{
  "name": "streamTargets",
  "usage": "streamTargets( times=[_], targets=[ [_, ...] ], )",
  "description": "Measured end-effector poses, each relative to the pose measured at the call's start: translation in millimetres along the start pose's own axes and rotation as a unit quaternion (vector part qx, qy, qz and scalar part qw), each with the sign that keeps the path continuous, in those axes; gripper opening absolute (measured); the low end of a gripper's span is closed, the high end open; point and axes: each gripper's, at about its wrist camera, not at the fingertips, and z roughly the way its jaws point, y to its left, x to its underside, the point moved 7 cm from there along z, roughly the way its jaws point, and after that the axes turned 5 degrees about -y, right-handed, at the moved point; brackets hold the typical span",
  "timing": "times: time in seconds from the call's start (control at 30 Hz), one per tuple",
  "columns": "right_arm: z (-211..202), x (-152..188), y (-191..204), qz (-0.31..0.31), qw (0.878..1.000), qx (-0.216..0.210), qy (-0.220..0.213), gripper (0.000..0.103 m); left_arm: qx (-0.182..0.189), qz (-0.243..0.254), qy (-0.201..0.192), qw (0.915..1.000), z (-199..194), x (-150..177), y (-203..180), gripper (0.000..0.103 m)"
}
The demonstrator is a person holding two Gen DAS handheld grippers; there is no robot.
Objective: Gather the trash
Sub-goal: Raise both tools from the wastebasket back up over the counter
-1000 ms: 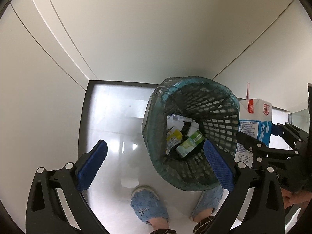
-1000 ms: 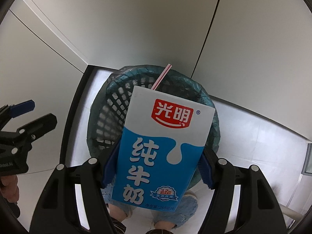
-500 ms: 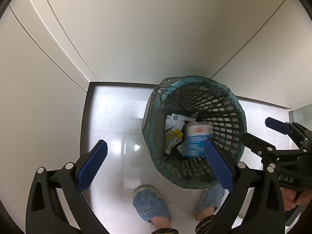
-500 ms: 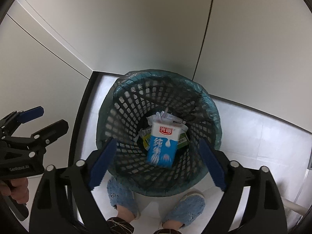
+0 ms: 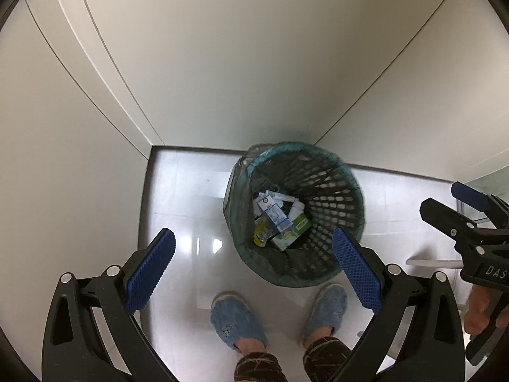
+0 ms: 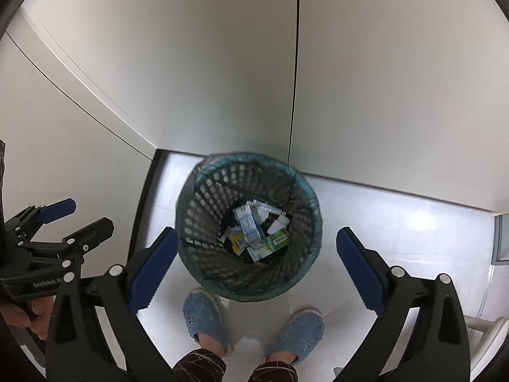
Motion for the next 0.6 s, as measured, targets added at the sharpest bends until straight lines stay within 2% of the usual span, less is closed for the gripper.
streamTargets(
  times=[0.17, 0.47, 0.6],
  targets=[
    [-57.5, -23.4, 3.7, -0.006, 1.000, 0.010, -0.019, 0.095, -0.009, 0.004, -0.024, 0.9997, -64.6, -21.2, -7.2, 0.097],
    [-176.2, -72.0, 13.1, 0.001, 0.997, 0.029, -0.070, 0.095, -0.019, 0.009, -0.025, 0.9995, -168.5, -57.8, -18.3, 0.097],
    [-228.0, -89.2, 15.2, 0.004, 0.995, 0.038, -0.090, 0.095, -0.001, 0.002, -0.031, 0.9995, -219.7, -79.3, -21.3, 0.097]
  ],
)
